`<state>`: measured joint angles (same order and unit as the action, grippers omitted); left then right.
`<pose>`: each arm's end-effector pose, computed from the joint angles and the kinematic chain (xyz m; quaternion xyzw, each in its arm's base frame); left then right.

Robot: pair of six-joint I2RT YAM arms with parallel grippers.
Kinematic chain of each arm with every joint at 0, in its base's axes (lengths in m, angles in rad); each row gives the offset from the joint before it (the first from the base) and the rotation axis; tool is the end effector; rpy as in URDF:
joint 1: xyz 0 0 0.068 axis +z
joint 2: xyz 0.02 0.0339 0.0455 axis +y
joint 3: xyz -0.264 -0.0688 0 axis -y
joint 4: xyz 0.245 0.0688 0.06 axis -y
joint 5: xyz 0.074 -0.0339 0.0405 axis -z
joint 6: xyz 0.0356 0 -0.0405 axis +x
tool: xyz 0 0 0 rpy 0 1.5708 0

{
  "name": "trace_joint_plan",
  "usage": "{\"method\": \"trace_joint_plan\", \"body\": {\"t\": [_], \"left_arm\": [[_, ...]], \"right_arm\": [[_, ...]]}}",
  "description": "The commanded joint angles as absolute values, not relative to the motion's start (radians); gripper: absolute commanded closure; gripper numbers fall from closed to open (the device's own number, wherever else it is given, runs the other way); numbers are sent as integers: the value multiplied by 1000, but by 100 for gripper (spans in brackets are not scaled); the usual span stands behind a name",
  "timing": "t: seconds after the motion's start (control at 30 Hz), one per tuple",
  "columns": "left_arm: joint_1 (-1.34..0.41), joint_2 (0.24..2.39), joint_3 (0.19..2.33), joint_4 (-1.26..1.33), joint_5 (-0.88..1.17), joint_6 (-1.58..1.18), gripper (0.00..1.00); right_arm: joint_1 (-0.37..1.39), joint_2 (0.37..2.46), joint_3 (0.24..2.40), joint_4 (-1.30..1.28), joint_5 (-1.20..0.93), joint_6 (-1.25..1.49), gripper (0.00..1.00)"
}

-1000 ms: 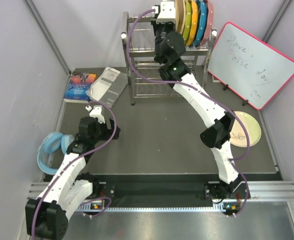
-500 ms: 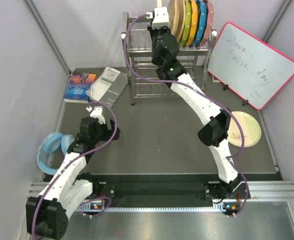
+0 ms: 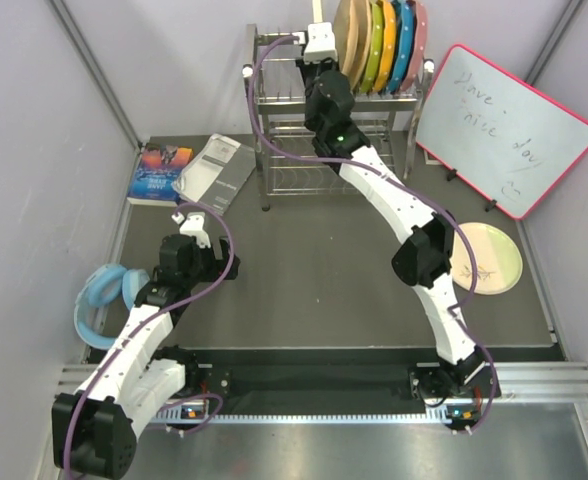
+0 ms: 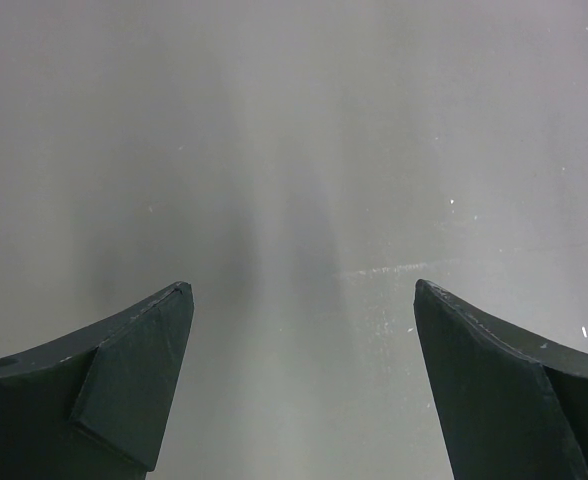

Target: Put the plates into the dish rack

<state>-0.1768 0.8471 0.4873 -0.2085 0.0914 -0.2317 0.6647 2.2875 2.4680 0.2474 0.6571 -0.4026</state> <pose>0.1844 -0.0362 0.2223 -0.0021 0.8763 -0.1366 0.4619 0.4201 0.3016 0.4580 -0.0267 0.5788 -0.0690 0.8121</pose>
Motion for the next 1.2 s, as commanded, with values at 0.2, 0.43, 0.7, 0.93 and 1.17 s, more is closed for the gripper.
{"method": "trace_joint_plan", "body": {"t": [0.2,0.43,0.7,0.93,1.17], "left_arm": [[-175,845,500,-167,89,-218,4],[-175,830,514,-172,75,-213,4],[-175,766,551,-198,96,-178,4],[-175,732,679,-115,469,-141,3],[-344,1101,983,-343,641,-224,7]], "right_arm": [[655,2229,2461,501,649,-457,51],[692,2024,2224,589,580,-523,36],[788,1806,1996,623,601,-612,35],[833,1486,1780,474,692,-660,26],[579,1160,1522,-144,554,-531,0]]}}
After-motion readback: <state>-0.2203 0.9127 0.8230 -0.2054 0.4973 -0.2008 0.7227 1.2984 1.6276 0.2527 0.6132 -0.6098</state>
